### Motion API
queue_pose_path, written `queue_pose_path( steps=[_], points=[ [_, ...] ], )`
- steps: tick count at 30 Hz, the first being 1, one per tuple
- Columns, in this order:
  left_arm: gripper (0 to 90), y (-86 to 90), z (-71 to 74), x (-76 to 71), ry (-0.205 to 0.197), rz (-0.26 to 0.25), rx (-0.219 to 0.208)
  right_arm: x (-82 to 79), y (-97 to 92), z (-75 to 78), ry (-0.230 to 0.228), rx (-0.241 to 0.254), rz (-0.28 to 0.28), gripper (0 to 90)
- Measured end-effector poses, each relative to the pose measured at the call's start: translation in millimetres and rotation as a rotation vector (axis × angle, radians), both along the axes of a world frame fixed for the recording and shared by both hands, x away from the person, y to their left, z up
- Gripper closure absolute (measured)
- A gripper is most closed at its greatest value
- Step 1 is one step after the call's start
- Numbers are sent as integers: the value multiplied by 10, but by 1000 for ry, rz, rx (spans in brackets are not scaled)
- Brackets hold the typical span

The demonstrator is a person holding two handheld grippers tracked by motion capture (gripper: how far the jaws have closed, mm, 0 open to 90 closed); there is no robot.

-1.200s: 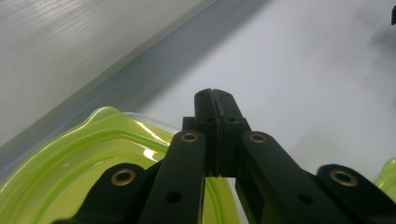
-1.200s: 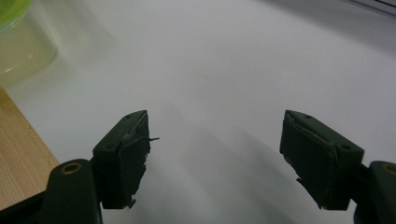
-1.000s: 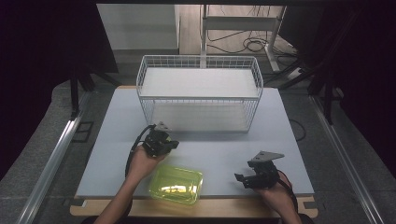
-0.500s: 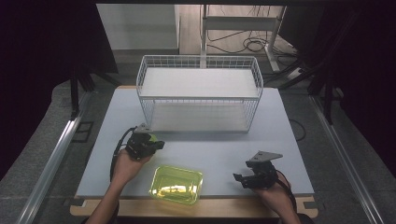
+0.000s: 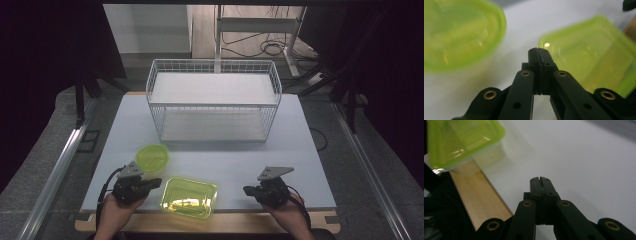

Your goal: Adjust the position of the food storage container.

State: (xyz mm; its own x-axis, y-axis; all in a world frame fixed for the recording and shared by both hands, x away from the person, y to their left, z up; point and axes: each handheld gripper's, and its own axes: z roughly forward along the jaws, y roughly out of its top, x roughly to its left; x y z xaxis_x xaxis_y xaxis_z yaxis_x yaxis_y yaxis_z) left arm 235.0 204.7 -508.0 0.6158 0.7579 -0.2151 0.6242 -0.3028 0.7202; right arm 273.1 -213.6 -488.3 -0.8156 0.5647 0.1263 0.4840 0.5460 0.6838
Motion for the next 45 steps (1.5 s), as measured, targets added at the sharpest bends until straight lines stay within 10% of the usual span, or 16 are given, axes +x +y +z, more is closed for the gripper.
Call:
queue_pose_path(
  steps=[13, 31, 45],
  points=[
    [900, -215, -147, -20, 86, -55, 7, -187, 455, -129, 100, 5, 149, 877],
    [900, -930, -134, 326, 89, -162, 59, 45, 105, -103, 74, -44, -16, 874],
    [900, -1073, -168, 515, 81, -146, 65, 309, -26, -131, 44, -43, -74, 873]
  ],
)
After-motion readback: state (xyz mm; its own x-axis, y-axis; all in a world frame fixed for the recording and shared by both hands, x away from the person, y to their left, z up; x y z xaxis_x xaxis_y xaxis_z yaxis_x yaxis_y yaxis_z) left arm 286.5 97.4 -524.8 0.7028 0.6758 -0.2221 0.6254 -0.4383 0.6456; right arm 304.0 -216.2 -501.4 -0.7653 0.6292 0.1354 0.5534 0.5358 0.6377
